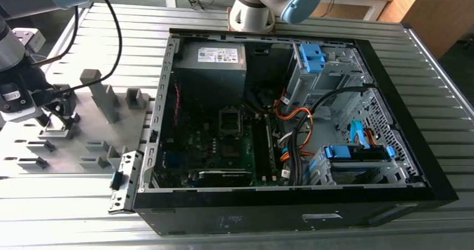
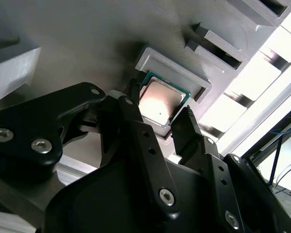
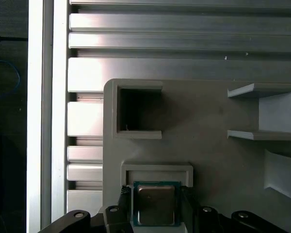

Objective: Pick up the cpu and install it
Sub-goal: 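Pick up the cpu and move it towards the insertion slot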

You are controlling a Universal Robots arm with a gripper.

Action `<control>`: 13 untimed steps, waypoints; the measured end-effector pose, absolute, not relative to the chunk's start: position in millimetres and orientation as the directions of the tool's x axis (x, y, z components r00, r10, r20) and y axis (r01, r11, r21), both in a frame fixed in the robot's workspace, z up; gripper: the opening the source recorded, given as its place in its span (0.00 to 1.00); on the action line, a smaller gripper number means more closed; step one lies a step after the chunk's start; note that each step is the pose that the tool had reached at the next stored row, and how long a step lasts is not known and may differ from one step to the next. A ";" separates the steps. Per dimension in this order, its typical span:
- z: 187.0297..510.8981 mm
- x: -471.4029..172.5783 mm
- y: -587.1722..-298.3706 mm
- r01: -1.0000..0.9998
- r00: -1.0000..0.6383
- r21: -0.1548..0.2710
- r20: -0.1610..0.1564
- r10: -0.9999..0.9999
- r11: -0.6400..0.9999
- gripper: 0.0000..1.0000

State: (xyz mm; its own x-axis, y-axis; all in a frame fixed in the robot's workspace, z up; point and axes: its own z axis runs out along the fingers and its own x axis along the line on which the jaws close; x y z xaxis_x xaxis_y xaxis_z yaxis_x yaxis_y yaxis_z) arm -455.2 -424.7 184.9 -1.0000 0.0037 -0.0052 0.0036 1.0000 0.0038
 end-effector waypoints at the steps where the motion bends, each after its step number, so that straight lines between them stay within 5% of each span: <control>1: 184.9 -455.4 -424.7 0.004 -1.000 0.003 -0.005 0.004 1.000 0.53; 13: 183.9 -456.8 -424.8 0.004 -1.000 0.001 -0.005 0.004 1.000 0.53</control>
State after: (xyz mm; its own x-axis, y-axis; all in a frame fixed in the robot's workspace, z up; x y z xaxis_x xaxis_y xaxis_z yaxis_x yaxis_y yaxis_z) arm -456.8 -424.8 183.9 -1.0000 0.0036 -0.0052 0.0036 1.0000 0.0015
